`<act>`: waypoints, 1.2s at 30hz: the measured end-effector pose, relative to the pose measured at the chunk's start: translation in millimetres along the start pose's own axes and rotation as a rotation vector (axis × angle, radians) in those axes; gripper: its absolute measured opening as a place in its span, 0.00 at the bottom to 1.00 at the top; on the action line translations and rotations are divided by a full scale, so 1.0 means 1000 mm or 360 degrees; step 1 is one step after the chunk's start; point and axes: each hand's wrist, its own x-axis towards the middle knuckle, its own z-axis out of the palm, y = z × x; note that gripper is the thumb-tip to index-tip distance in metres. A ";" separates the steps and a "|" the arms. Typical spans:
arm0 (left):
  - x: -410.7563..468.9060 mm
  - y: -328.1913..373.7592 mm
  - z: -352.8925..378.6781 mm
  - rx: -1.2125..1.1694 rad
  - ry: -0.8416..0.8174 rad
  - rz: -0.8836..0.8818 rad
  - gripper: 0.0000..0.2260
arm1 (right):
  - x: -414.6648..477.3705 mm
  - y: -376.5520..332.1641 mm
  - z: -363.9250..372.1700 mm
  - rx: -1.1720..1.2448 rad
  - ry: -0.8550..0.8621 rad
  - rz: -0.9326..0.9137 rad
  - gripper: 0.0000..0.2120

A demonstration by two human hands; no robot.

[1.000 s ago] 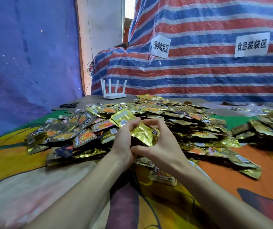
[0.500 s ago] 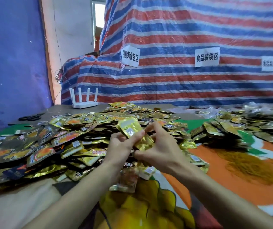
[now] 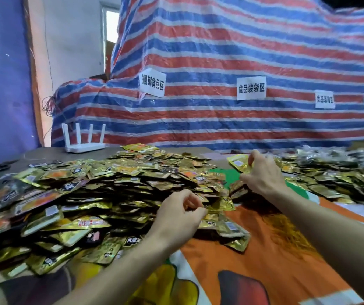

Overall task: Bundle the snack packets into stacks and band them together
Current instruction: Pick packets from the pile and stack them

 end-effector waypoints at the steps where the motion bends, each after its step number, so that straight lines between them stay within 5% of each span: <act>1: 0.001 -0.004 -0.002 0.0018 0.0013 0.0010 0.03 | 0.005 0.003 0.006 -0.0008 0.0011 0.0006 0.15; 7: 0.006 -0.022 -0.015 0.0055 0.0075 -0.0025 0.03 | -0.002 -0.001 0.054 -0.0370 -0.0128 -0.0096 0.16; 12: 0.007 -0.026 -0.028 0.0096 0.0089 -0.0045 0.02 | -0.016 -0.005 0.074 -0.0709 -0.0322 -0.0054 0.30; 17: 0.000 -0.037 -0.058 0.0258 0.0110 -0.0027 0.03 | -0.027 -0.032 0.053 -0.0499 -0.0322 -0.0137 0.30; 24: -0.023 -0.077 -0.124 0.0924 0.0145 -0.0086 0.22 | -0.060 -0.112 0.044 0.0289 -0.0498 -0.0643 0.31; 29: -0.018 -0.093 -0.122 0.1234 -0.0069 -0.0038 0.33 | -0.068 -0.147 0.073 0.0201 -0.0749 -0.0640 0.31; 36: 0.010 -0.096 -0.087 0.1637 -0.0001 -0.0007 0.29 | -0.078 -0.144 0.104 0.0390 -0.0305 -0.0528 0.22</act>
